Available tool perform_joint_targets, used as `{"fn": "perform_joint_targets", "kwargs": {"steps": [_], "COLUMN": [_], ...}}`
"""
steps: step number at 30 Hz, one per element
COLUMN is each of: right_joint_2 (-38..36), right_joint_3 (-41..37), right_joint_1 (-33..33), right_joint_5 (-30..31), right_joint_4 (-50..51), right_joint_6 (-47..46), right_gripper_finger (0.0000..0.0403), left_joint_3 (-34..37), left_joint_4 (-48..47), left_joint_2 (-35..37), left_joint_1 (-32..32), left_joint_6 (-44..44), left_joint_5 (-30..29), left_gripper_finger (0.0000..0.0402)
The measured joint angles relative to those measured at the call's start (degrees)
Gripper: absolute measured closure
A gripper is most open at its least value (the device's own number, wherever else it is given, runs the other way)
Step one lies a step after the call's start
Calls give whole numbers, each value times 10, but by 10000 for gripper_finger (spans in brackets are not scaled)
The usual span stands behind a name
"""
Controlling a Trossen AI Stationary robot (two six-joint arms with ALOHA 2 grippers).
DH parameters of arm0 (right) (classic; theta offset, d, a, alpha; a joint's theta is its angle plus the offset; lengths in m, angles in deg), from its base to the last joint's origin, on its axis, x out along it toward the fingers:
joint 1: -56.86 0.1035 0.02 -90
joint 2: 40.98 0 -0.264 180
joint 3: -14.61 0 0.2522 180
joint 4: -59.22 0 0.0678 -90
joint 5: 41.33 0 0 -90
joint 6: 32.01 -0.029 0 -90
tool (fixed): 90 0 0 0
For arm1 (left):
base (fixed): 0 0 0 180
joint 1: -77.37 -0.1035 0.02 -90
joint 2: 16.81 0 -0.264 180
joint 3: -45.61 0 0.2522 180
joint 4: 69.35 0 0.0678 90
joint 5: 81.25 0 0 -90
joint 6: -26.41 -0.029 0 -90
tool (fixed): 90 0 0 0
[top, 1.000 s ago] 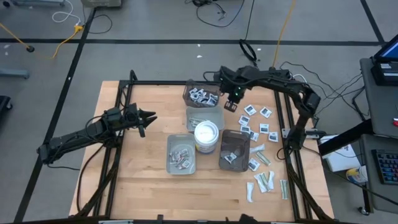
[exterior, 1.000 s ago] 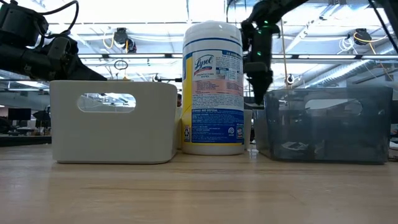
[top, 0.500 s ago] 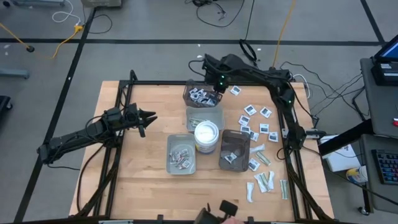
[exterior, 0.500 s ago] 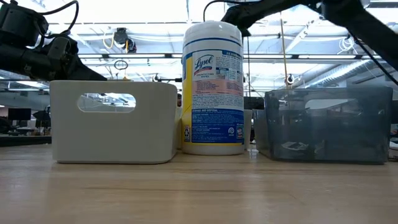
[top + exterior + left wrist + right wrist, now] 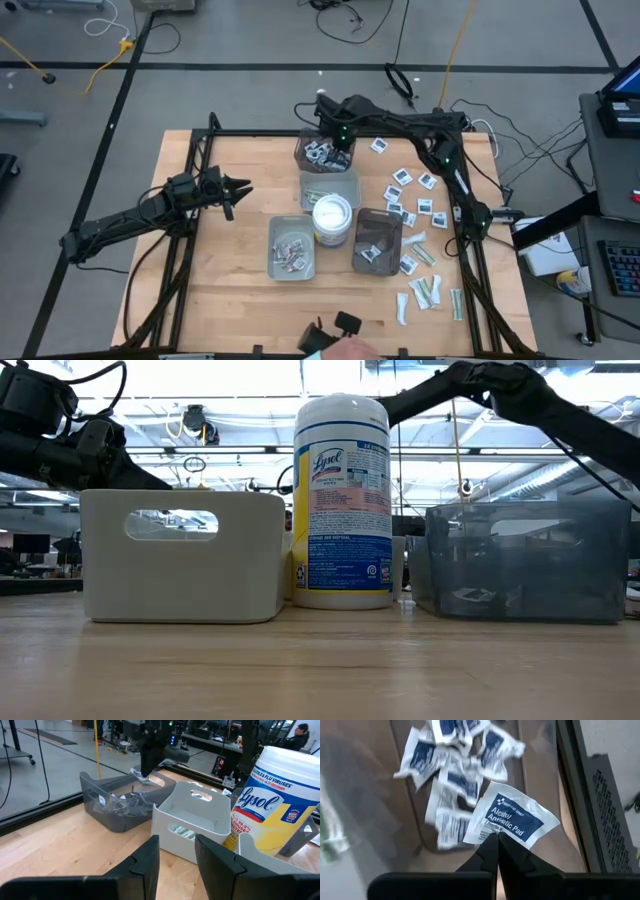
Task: Pick & Place First Aid Supplies
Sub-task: Put the alcohol pad into the top transparent black bin, then put the bandage into the top gray bin
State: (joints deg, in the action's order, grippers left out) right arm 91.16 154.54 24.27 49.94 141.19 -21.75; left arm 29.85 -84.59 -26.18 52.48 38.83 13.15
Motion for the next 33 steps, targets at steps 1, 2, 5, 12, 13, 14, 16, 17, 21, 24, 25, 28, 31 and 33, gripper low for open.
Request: {"fn": "perform_joint_targets", "kwargs": {"steps": [1, 2, 5, 12, 13, 14, 16, 17, 21, 24, 25, 28, 31, 33], "right_joint_2": [5, 9, 21, 27, 27, 27, 28, 28, 28, 24, 20, -5, -31, -47], "right_joint_3": [0, 0, 0, -1, 0, 0, 0, -1, -1, -1, -1, -1, -1, -4], "right_joint_1": [1, 2, 4, 7, 7, 7, 7, 7, 6, 6, 5, 6, 3, 3], "right_joint_5": [0, 0, 0, -1, -1, -1, -3, -3, -3, 0, 0, -1, -1, 0], "right_joint_4": [-9, -17, -31, -40, -43, -44, -42, -39, -39, -34, -28, 8, 44, 53], "right_joint_6": [3, 7, 11, 14, 15, 14, 11, 11, 10, 12, 11, 4, -8, -22], "right_gripper_finger": [403, 403, 403, 395, 388, 378, 352, 336, 270, 231, 222, 204, 198, 199], "left_joint_3": [0, 0, 0, 0, 0, 0, 0, 0, 0, 0, 0, 0, 0, 0], "left_joint_4": [0, 0, 0, 0, 0, 0, 0, 0, 0, 0, 0, 0, 0, 0], "left_joint_2": [0, 0, 0, 0, 0, 0, 0, 0, 0, 0, 0, 0, 0, 0], "left_joint_1": [0, 0, 0, 0, 0, 0, 0, 0, 0, 0, 0, 0, 0, 0], "left_joint_6": [0, 0, 0, 0, 0, 0, 0, 0, 0, 0, 0, 0, 0, 0], "left_joint_5": [0, 0, 0, 0, 0, 0, 0, 0, 0, 0, 0, 0, 0, 0], "left_gripper_finger": [273, 273, 273, 273, 273, 273, 273, 273, 273, 273, 273, 273, 273, 273]}}
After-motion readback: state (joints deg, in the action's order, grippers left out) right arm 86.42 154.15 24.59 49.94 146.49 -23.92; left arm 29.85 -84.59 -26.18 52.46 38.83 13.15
